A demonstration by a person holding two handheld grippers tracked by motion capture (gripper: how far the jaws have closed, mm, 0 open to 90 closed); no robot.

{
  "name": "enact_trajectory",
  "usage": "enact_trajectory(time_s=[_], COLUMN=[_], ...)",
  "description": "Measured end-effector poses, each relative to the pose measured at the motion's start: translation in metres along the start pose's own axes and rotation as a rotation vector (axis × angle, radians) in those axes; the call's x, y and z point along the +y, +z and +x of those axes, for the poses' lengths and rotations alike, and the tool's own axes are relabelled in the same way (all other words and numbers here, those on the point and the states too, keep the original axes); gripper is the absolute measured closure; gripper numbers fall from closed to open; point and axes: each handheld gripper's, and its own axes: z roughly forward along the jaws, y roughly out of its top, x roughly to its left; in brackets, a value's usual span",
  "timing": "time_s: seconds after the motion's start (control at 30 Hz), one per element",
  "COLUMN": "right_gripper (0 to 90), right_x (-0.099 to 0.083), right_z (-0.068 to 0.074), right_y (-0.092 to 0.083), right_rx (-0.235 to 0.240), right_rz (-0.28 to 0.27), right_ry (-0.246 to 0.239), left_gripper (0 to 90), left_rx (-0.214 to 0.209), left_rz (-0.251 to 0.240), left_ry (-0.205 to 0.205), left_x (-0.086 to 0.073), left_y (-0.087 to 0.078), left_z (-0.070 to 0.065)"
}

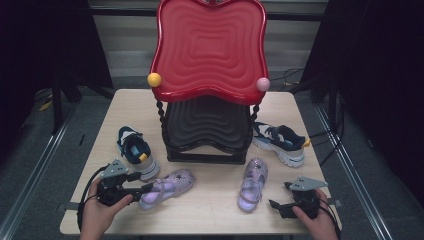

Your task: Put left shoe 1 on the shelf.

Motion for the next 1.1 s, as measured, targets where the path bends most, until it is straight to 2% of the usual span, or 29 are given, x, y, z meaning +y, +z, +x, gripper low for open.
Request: enact_trajectory(time_s=[0.1, 0.3, 0.4, 0.47, 1.1], right_gripper=[12.1, 12.1, 12.1, 12.1, 12.1], right_x=[0.0, 0.0, 0.0, 0.0, 0.0], right_z=[0.0, 0.0, 0.0, 0.0, 0.0], right_y=[0.0, 0.0, 0.0, 0.0, 0.0], right_rx=[0.0, 0.0, 0.0, 0.0, 0.0], right_rz=[0.0, 0.0, 0.0, 0.0, 0.0], right_ry=[0.0, 0.0, 0.0, 0.0, 0.0], left_gripper=[38.4, 41.8, 46.7, 49.8, 57.9], left_rx=[0.001, 0.002, -0.006, 0.005, 0.0], left_rz=[0.008, 0.026, 0.033, 0.037, 0.056], left_ry=[-0.004, 0.024, 0.035, 0.043, 0.049], left_x=[-0.002, -0.001, 0.0, 0.0, 0.003], left_y=[0.004, 0.01, 0.013, 0.015, 0.016], left_z=[0.0, -0.002, -0.003, -0.003, -0.004])
